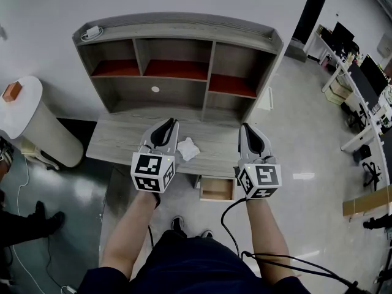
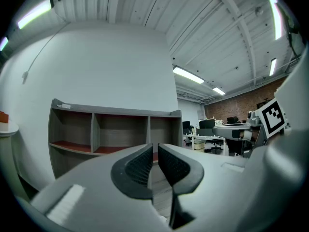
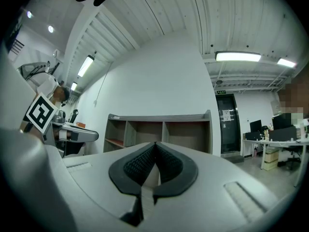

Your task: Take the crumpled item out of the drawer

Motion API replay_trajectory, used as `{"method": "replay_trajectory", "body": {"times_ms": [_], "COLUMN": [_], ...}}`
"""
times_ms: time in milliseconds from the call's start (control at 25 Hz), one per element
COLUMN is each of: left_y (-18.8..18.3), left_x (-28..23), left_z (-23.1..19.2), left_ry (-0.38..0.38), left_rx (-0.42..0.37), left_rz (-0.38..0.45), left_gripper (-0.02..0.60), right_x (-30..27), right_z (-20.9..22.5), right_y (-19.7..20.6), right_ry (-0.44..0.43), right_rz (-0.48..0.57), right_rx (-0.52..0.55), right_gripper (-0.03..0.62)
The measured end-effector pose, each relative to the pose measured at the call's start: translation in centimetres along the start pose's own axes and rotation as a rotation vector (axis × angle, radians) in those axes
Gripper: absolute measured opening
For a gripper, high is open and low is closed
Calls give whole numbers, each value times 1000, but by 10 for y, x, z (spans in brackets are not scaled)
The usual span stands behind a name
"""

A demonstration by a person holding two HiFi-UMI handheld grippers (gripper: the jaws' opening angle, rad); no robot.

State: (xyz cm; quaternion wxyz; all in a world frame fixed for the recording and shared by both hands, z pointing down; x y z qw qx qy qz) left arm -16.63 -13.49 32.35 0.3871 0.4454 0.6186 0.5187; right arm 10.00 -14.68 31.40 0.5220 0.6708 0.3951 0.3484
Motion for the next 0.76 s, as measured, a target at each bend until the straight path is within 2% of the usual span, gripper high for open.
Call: {"method": "replay_trajectory", "body": {"times_ms": [760], "left_y": [10], "left_x": [-12], "left_z": [-27], "left_ry": [15], "left_rx": [14], "left_rz": [-22], "left_gripper": [35], "right_x": [-17], "right_z": [-11], "right_y": [7], "right_ry": [15], "right_rz": [-20], "right_rx": [-27], "right_gripper": [6]}}
Point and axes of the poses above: the fingertips, and each gripper's own axes: x backward along the fingers, z to its right, y out of its underside, the point moved 9 cm from there along x, backward along the fingers, and after that the axes turned 9 degrees about x, right-handed, at the moved point
